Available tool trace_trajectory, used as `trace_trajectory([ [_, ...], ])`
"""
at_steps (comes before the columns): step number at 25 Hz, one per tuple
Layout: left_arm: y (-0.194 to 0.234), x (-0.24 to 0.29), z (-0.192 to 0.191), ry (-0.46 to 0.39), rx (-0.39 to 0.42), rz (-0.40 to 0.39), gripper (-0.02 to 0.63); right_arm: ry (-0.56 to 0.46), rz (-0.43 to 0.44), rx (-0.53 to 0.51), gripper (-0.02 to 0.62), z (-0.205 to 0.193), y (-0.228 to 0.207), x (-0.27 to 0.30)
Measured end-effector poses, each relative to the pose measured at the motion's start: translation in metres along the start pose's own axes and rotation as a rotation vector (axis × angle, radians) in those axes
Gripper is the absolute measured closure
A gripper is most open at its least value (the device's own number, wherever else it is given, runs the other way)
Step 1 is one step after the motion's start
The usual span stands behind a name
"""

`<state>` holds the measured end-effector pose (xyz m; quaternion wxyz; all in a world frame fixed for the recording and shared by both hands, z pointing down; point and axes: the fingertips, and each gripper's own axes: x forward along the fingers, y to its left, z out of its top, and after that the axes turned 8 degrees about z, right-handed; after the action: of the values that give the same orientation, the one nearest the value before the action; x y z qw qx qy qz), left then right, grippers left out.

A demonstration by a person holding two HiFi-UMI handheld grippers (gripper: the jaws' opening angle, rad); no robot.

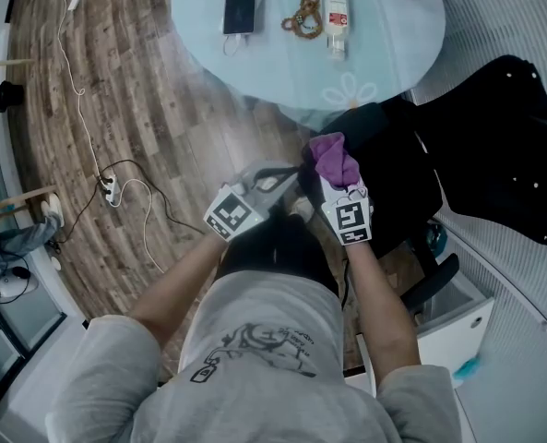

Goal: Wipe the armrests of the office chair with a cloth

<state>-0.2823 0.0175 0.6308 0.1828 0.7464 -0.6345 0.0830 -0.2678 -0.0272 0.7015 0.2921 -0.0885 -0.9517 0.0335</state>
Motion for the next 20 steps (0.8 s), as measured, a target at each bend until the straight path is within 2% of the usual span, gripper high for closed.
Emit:
trace_trajectory([
  [7,-0.001,-0.008,0.006,-0.009,0.0,0.021,0.604,0.002,0.046,0.002,0.568,0.0,0.013,0.0],
  [13,0.003,-0.016,0.022,-0.038,-0.057,0.051,0.604,0.056,0.078,0.077,0.568,0.005,0.012,-0.001],
  [16,-0.002,-0.02,0.038,-0.062,-0.069,0.039,0.604,0.013,0.069,0.115,0.568,0.024,0.011,-0.011],
  [20,-0.005,-0.033,0.069,-0.108,-0.096,0.046,0.604,-0.045,0.047,0.09,0.568,0.064,0.014,-0.033],
])
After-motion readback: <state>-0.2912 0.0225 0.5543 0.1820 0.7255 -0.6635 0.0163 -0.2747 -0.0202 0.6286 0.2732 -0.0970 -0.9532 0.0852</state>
